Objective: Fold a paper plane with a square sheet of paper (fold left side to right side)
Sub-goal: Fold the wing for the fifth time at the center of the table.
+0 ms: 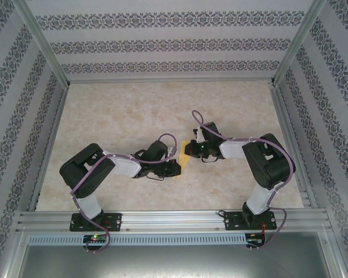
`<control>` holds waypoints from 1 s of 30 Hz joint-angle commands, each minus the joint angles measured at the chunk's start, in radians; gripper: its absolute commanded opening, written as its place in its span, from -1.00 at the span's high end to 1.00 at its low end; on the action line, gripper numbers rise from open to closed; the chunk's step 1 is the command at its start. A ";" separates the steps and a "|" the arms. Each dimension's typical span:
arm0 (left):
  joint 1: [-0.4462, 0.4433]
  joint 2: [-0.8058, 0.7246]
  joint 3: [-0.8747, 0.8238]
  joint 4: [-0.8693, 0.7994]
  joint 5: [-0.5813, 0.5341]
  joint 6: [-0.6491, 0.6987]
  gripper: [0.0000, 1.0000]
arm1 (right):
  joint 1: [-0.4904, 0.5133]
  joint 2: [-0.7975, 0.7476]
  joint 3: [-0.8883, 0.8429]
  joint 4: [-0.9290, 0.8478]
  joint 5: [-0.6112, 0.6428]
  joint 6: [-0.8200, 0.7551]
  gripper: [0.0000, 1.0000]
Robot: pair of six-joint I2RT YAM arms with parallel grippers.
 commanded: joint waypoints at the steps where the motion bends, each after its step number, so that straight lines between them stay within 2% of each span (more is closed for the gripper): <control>1: -0.021 -0.061 0.031 -0.076 0.022 0.012 0.79 | 0.010 0.022 0.032 -0.040 0.038 -0.005 1.00; 7: -0.025 -0.115 0.031 -0.118 0.033 0.005 0.78 | 0.009 0.035 0.039 -0.068 0.048 -0.021 1.00; 15: -0.035 -0.058 0.041 -0.095 0.075 -0.014 0.78 | 0.014 0.039 0.047 -0.084 0.052 -0.031 1.00; 30: -0.037 -0.024 0.036 -0.109 0.009 -0.014 0.79 | 0.019 0.041 0.066 -0.148 0.068 -0.068 1.00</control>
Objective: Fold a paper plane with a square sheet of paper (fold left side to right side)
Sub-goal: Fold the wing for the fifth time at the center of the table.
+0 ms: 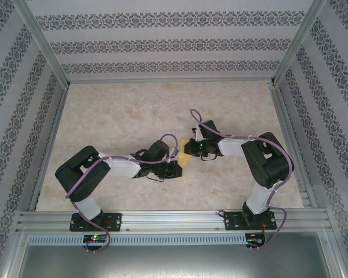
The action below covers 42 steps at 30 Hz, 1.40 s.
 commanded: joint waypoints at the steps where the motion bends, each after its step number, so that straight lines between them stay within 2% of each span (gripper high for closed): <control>1: -0.011 0.021 0.014 -0.020 -0.019 -0.011 0.79 | 0.010 0.025 0.010 -0.067 0.044 -0.034 1.00; 42: 0.003 0.011 -0.080 0.023 -0.069 -0.086 0.81 | 0.013 0.027 0.056 -0.195 0.096 -0.094 1.00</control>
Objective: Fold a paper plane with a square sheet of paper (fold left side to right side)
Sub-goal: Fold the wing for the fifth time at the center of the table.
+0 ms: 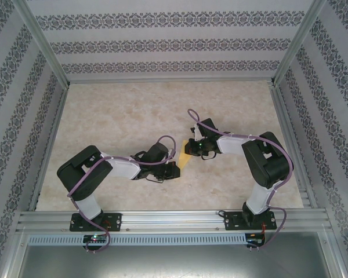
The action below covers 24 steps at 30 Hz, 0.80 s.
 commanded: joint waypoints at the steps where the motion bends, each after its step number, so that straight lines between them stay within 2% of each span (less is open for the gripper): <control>1: 0.004 -0.012 -0.049 -0.015 -0.017 -0.039 0.82 | 0.007 0.025 0.002 -0.076 0.058 -0.021 1.00; 11: 0.009 -0.107 -0.111 -0.033 -0.019 -0.051 0.81 | 0.008 0.023 0.002 -0.072 0.054 -0.023 1.00; 18: 0.039 -0.201 -0.044 -0.121 -0.020 0.004 0.79 | 0.010 0.020 0.000 -0.068 0.051 -0.021 1.00; 24: 0.046 -0.116 0.035 -0.105 0.028 0.031 0.79 | 0.011 0.018 -0.002 -0.064 0.048 -0.019 1.00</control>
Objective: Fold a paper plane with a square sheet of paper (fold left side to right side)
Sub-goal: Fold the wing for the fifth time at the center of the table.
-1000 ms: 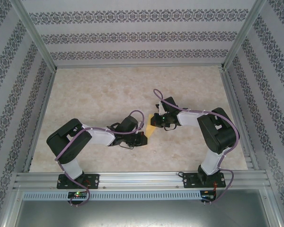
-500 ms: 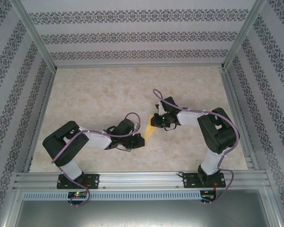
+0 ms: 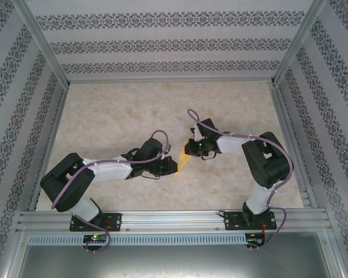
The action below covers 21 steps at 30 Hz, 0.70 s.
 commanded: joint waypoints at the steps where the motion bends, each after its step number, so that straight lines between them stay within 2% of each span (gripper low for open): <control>1: 0.011 0.064 0.036 -0.002 0.037 0.037 0.79 | 0.011 0.020 -0.003 -0.057 0.047 -0.020 1.00; 7: 0.011 0.156 0.039 0.055 0.062 0.028 0.80 | 0.014 0.014 -0.005 -0.054 0.046 -0.021 1.00; 16: 0.007 0.160 -0.045 0.065 0.036 0.015 0.82 | 0.009 -0.069 0.019 -0.050 0.055 -0.041 1.00; 21: 0.004 0.104 -0.068 0.072 0.030 0.029 0.74 | -0.007 -0.210 0.053 -0.130 0.167 -0.061 0.69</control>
